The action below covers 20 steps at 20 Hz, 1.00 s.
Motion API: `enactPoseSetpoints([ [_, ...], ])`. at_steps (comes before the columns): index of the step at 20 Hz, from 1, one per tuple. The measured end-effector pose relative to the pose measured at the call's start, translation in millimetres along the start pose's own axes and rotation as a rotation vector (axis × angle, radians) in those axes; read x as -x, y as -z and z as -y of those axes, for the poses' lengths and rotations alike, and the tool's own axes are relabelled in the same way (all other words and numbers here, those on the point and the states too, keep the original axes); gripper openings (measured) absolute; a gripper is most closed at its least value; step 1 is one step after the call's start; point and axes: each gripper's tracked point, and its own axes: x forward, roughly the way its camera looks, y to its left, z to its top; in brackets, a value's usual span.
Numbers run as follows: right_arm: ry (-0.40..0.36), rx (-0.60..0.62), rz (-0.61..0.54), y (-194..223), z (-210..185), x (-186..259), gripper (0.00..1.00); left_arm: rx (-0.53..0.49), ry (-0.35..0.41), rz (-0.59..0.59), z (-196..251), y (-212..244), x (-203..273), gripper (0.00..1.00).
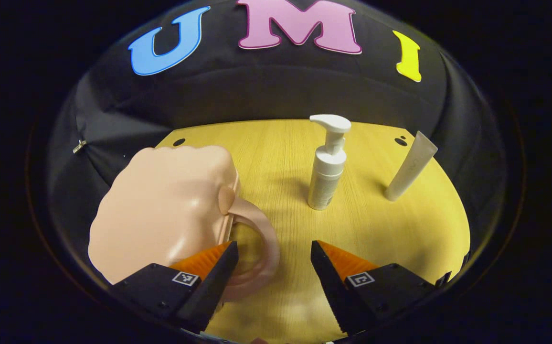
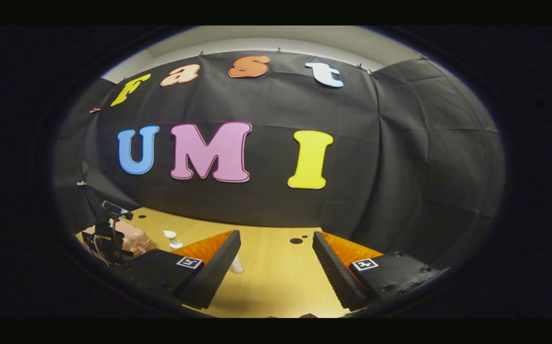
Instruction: First open the suitcase, pack the skin care products into it, and then close the suitcase.
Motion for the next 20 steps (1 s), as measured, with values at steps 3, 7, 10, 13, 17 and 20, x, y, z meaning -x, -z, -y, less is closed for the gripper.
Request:
enactPoseSetpoints([
  [3, -0.033, 0.004, -0.024, 8.1, 2.6, -5.7, 0.97, 0.005, -0.013, -0.036, 4.2, 8.6, -13.5, 0.97],
  [7, -0.043, 0.03, 0.0, 5.2, 11.1, 3.1, 0.96, -0.038, -0.014, -0.073, -1.8, 9.6, -22.4, 0.18],
  [10, -0.02, 0.032, -0.012, 15.1, 21.8, 11.3, 0.97, -0.127, -0.001, -0.057, -0.6, -3.1, -13.6, 0.13],
  [13, 0.012, 0.026, -0.027, 20.8, 27.8, 20.7, 0.96, -0.098, 0.005, -0.034, -6.6, -28.4, 11.8, 0.12],
  [17, 0.041, 0.014, -0.03, 18.9, 18.1, 24.9, 0.96, -0.089, 0.019, 0.044, -40.7, -76.5, 59.0, 0.12],
  [20, 0.033, 0.016, -0.005, 5.5, -5.2, 22.0, 0.97, -0.018, 0.026, 0.104, -80.9, -114.7, 101.3, 0.12],
])
